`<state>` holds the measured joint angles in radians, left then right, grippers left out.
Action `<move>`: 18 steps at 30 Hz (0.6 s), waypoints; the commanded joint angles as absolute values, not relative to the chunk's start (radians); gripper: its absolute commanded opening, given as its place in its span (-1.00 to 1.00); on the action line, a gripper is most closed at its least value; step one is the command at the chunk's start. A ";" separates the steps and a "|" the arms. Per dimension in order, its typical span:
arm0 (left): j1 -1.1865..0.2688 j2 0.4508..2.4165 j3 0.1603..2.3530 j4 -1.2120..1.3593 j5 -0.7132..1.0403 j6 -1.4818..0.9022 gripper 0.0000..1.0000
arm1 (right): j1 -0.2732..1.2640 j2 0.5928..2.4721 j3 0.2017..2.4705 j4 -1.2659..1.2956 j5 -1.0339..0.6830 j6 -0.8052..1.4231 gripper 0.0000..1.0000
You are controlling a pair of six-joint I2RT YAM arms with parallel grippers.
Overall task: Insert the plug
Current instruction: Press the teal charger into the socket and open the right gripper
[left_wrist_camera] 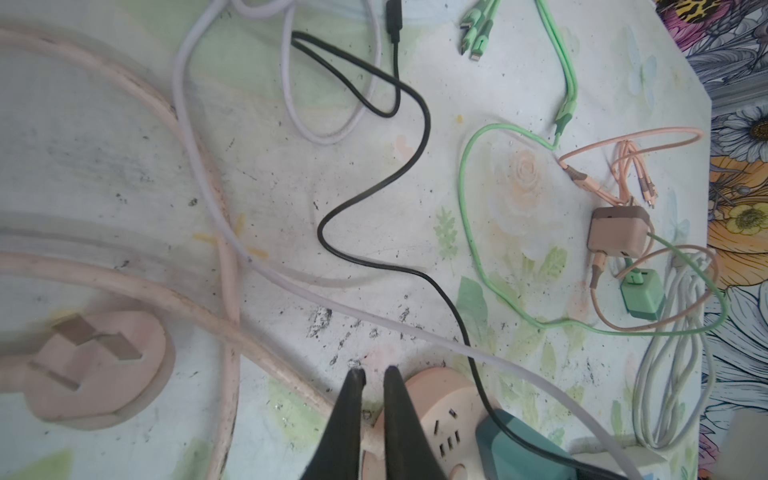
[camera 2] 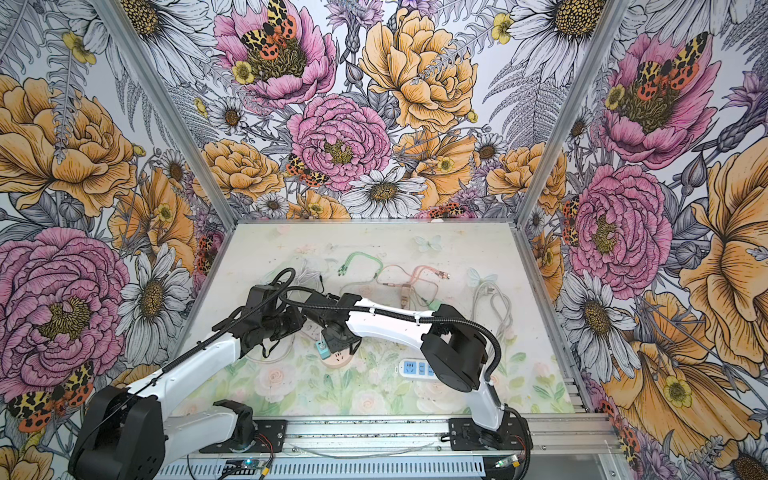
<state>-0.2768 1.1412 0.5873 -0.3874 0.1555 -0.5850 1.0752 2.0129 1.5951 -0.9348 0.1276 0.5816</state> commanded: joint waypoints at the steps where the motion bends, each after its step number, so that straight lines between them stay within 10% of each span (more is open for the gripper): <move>1: -0.269 1.100 0.630 -0.468 0.113 -0.542 -0.70 | 1.088 2.095 1.548 -1.052 0.097 0.556 -0.33; 18: -0.252 1.008 0.683 -0.563 0.071 -0.522 -0.67 | 1.094 2.033 1.570 -1.049 0.094 0.535 -0.26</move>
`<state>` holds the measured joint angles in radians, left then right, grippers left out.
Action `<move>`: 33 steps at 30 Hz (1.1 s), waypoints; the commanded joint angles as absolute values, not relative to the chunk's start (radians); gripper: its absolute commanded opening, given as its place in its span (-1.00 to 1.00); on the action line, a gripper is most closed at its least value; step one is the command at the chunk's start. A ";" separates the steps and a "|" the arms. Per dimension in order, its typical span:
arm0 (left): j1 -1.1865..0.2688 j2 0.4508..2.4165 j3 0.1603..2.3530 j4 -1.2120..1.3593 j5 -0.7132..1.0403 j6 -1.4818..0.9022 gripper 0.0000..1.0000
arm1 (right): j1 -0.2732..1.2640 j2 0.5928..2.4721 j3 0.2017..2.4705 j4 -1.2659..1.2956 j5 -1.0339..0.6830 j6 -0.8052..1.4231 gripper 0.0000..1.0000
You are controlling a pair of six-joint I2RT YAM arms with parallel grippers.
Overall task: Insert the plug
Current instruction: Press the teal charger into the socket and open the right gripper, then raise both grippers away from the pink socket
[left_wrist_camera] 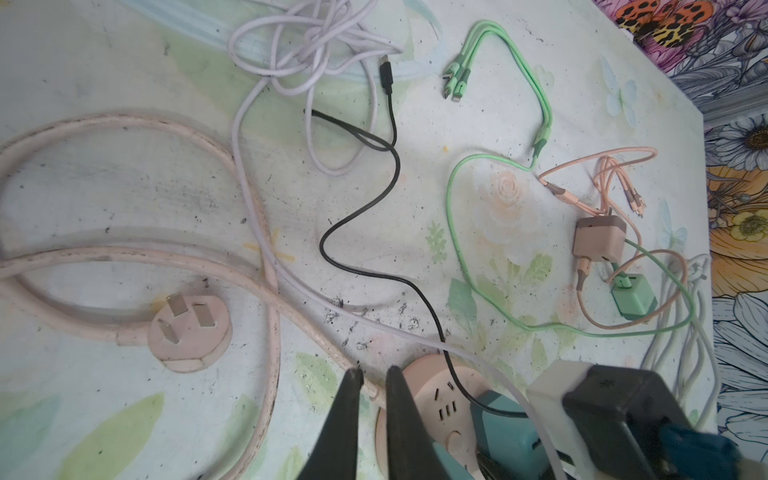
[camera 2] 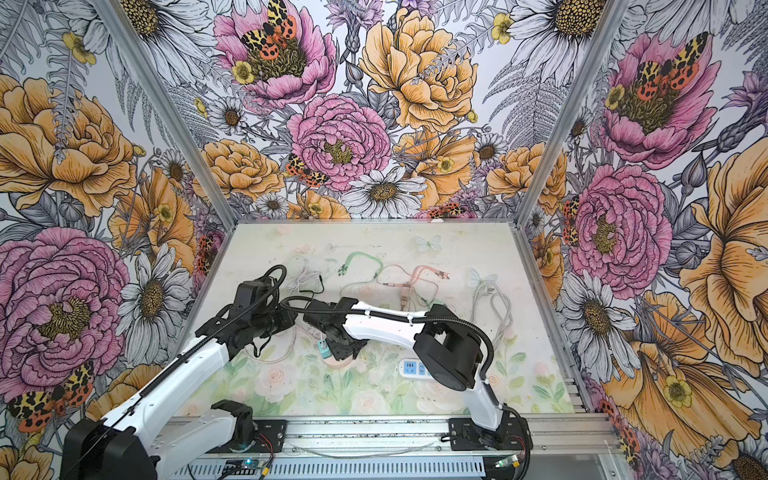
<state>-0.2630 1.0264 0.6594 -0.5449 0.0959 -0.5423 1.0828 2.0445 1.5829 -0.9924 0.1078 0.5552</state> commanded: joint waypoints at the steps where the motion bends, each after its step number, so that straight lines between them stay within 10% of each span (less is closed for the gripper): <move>1: -0.252 1.006 0.685 -0.564 0.071 -0.520 -0.67 | 1.095 2.023 1.566 -1.049 0.095 0.534 -0.23; 20: -0.269 1.012 0.864 -0.688 0.038 -0.471 -0.52 | 1.077 1.604 1.381 -1.036 0.173 0.496 -0.04; 33: -0.554 1.255 1.170 -0.750 -0.114 -0.451 -0.40 | 0.693 1.241 1.230 -0.953 0.333 0.378 0.17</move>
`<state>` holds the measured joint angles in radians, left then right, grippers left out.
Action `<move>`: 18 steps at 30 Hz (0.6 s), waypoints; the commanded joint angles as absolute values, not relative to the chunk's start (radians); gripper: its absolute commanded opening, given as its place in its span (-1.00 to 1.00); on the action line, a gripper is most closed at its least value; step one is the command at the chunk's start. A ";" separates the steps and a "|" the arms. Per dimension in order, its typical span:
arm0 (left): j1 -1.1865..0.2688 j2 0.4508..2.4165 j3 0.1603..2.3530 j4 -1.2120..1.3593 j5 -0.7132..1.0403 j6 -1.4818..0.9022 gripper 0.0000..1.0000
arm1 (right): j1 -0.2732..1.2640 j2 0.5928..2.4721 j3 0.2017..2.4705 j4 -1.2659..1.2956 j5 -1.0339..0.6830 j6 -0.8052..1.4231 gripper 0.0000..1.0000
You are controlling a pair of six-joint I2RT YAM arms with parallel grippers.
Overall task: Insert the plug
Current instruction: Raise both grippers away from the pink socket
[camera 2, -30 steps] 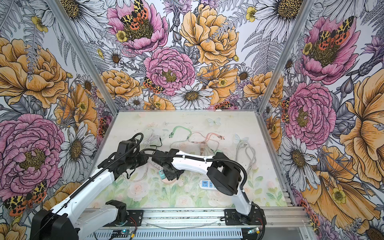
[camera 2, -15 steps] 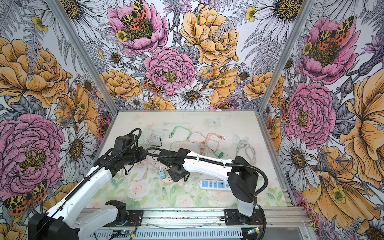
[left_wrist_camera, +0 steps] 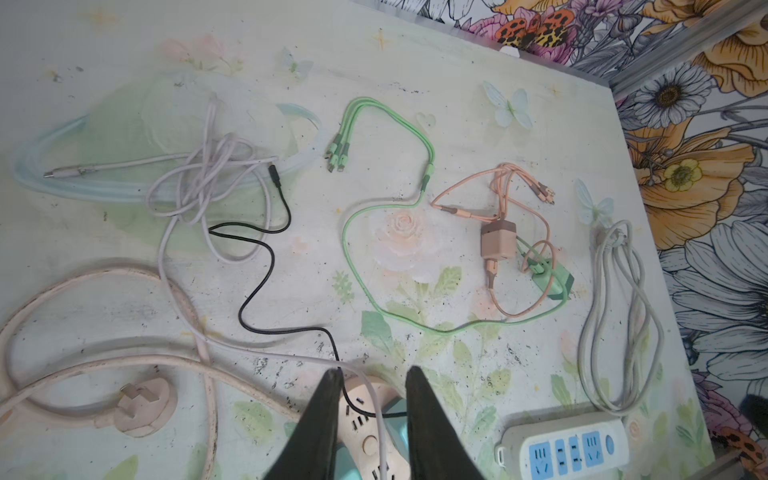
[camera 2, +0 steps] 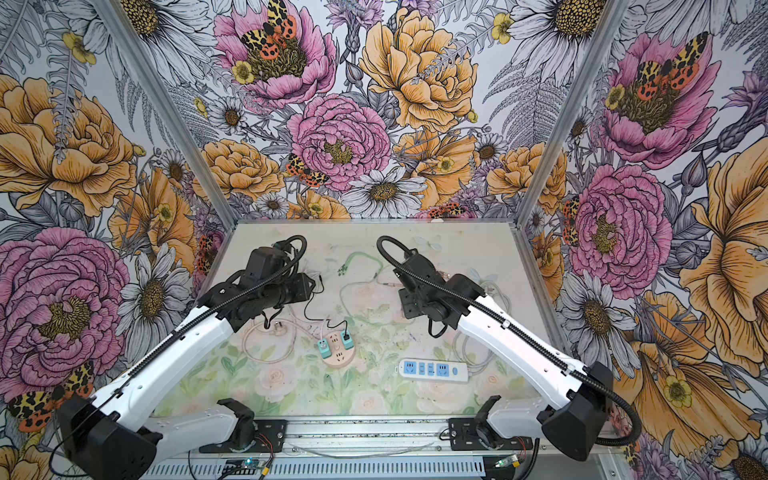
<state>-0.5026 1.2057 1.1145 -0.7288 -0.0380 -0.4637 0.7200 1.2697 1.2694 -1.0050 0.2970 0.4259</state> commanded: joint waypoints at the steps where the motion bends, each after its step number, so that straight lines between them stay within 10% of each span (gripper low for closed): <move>1: -0.581 1.286 1.196 -0.750 -0.126 -0.456 -0.39 | 0.671 1.226 1.210 -0.933 0.326 0.372 0.19; 18: -0.984 1.698 1.344 -0.744 -0.132 -0.594 -0.67 | 0.335 1.126 0.997 -0.760 0.179 0.433 0.25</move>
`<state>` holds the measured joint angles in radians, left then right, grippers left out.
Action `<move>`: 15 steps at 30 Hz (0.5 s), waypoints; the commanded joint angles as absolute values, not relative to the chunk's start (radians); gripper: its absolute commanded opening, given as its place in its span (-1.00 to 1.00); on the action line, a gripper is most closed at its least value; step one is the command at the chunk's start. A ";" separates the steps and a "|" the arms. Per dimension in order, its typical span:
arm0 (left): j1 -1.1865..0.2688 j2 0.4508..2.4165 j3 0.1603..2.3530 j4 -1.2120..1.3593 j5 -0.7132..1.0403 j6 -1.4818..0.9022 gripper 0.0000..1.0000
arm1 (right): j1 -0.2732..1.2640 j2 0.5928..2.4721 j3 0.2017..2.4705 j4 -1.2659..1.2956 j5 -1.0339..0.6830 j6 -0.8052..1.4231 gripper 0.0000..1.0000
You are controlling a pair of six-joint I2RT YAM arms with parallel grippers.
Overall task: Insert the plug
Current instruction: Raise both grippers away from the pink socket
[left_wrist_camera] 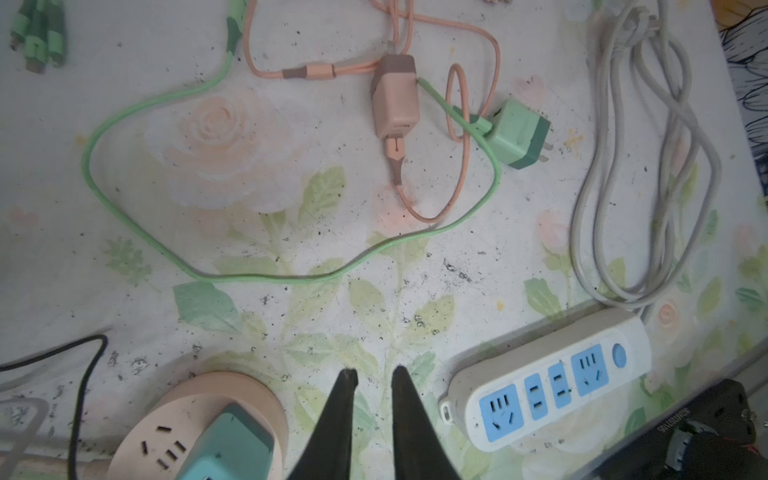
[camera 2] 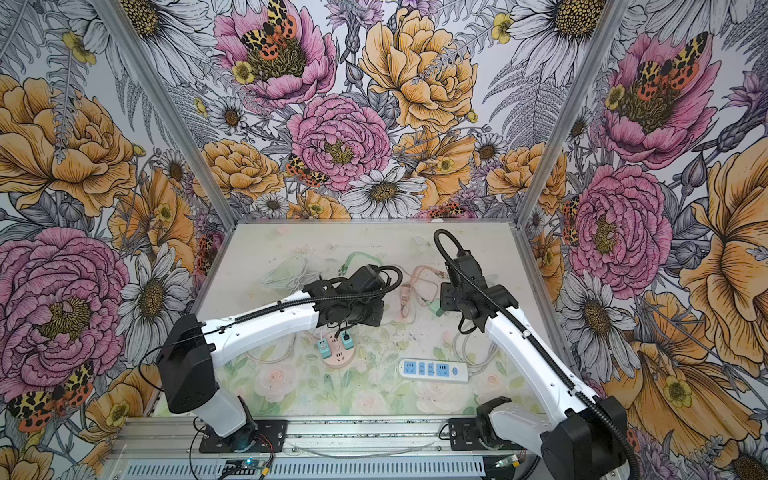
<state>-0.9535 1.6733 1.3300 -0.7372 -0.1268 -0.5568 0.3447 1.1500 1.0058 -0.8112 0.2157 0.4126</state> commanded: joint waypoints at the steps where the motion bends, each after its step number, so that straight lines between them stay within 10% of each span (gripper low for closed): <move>1: -0.999 1.717 1.343 -0.744 -0.123 -0.601 -0.71 | 0.332 1.126 0.995 -0.757 0.169 0.433 0.25; 15: -1.095 1.812 1.224 -0.750 -0.122 -0.687 -0.85 | 0.323 1.139 0.969 -0.733 0.099 0.441 0.24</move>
